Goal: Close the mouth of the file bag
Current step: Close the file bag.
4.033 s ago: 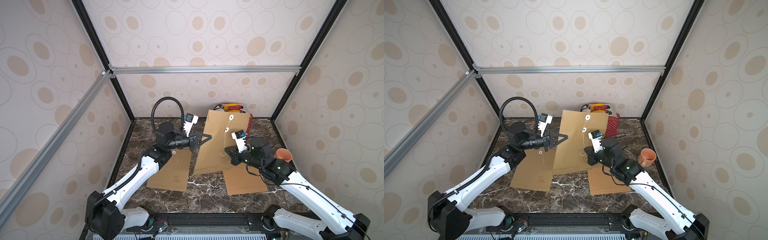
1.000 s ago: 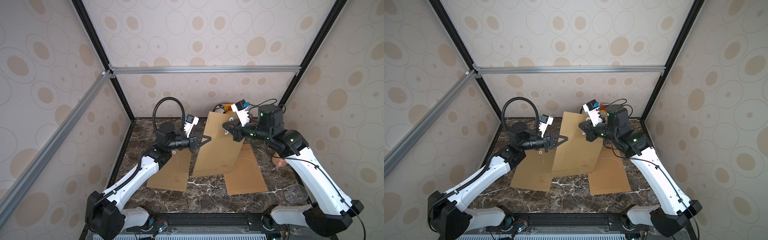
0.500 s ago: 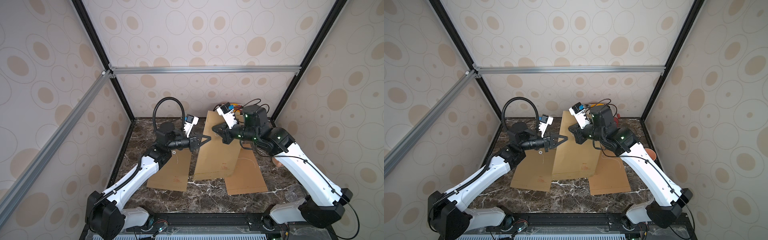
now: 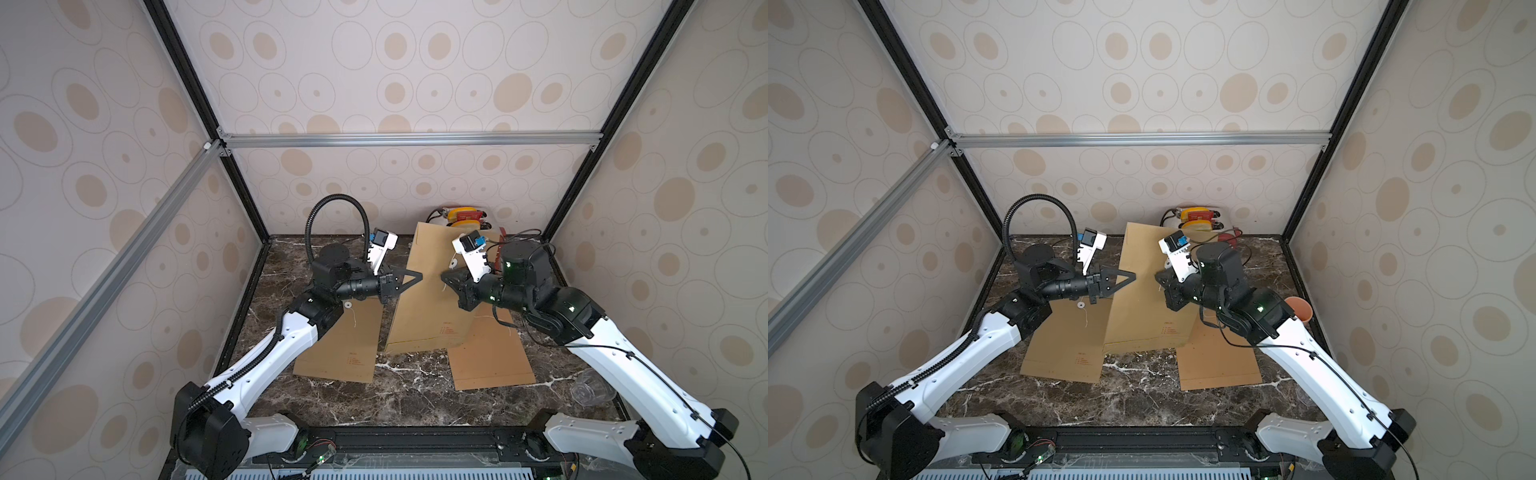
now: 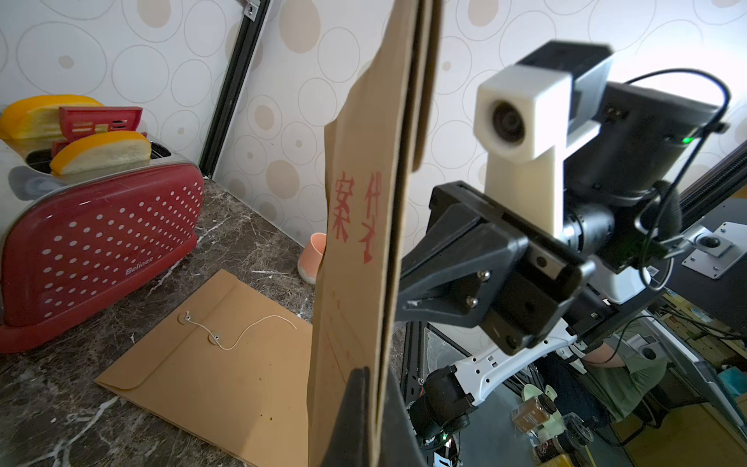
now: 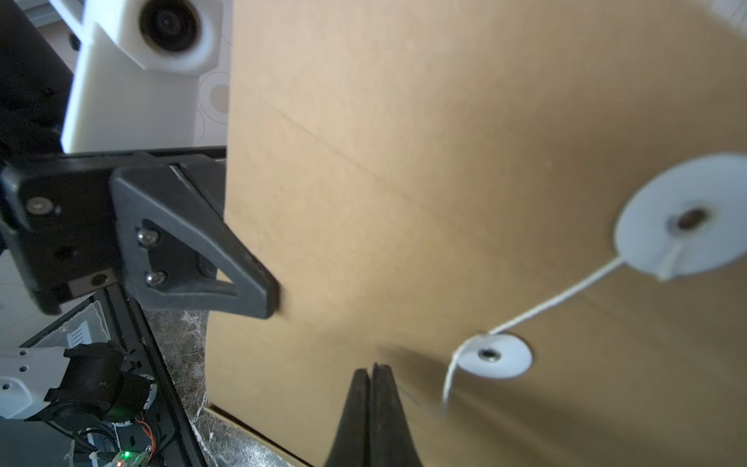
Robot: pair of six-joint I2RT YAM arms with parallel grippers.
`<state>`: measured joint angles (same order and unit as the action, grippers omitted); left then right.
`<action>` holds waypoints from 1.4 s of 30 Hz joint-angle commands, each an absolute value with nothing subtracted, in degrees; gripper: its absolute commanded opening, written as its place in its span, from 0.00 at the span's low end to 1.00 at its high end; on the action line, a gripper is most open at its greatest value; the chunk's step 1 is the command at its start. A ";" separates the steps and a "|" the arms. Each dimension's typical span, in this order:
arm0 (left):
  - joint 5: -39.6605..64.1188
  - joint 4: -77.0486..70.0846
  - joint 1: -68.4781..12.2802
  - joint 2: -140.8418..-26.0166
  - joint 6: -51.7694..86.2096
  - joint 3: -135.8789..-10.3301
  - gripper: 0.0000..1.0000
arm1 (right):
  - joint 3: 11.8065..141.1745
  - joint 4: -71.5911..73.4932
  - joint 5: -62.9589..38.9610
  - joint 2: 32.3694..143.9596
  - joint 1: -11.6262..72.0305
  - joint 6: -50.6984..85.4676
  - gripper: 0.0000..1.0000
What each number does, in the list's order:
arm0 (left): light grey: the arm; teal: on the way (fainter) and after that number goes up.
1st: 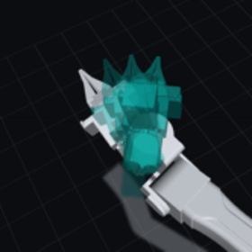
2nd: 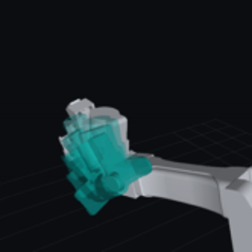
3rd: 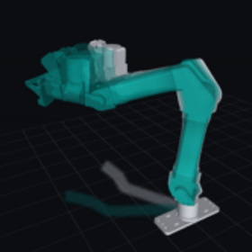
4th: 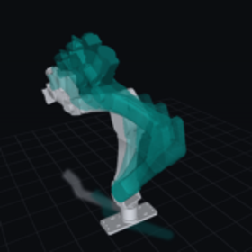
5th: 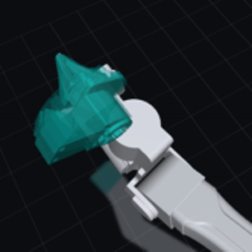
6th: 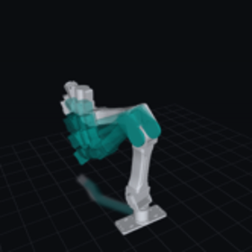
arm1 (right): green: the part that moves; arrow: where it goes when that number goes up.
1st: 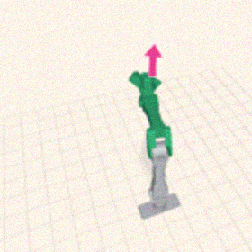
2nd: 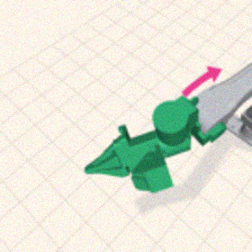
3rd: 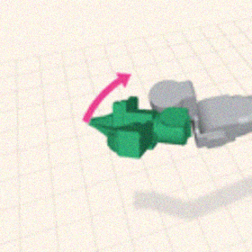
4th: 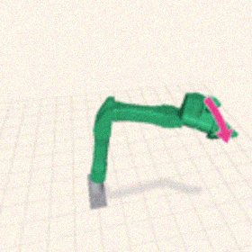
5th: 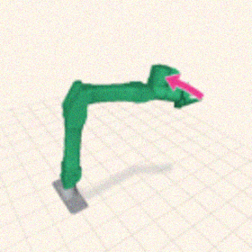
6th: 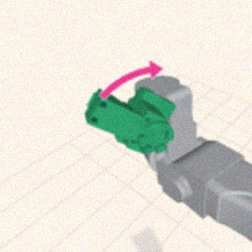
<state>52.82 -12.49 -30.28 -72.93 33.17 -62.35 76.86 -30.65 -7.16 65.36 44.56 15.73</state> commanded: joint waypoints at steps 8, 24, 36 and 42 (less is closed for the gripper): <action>53.71 -16.34 -30.41 -71.24 33.43 -62.87 0.00 | 66.49 -23.45 -4.27 59.19 44.63 21.03 0.00; 53.92 -17.23 -30.44 -70.93 33.92 -62.58 0.00 | 60.29 -19.74 -2.81 57.08 44.61 23.97 0.00; 53.96 -17.31 -30.42 -70.85 33.90 -62.51 0.00 | 64.21 -27.25 -7.90 57.21 32.14 23.94 0.00; 54.13 -17.31 -30.43 -71.02 33.97 -62.58 0.00 | 67.44 -29.84 -11.17 58.33 28.14 21.78 0.00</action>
<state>53.52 -14.22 -30.39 -72.75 33.65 -61.93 65.49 -25.98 -9.65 57.60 29.47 23.38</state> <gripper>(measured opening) 0.051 0.042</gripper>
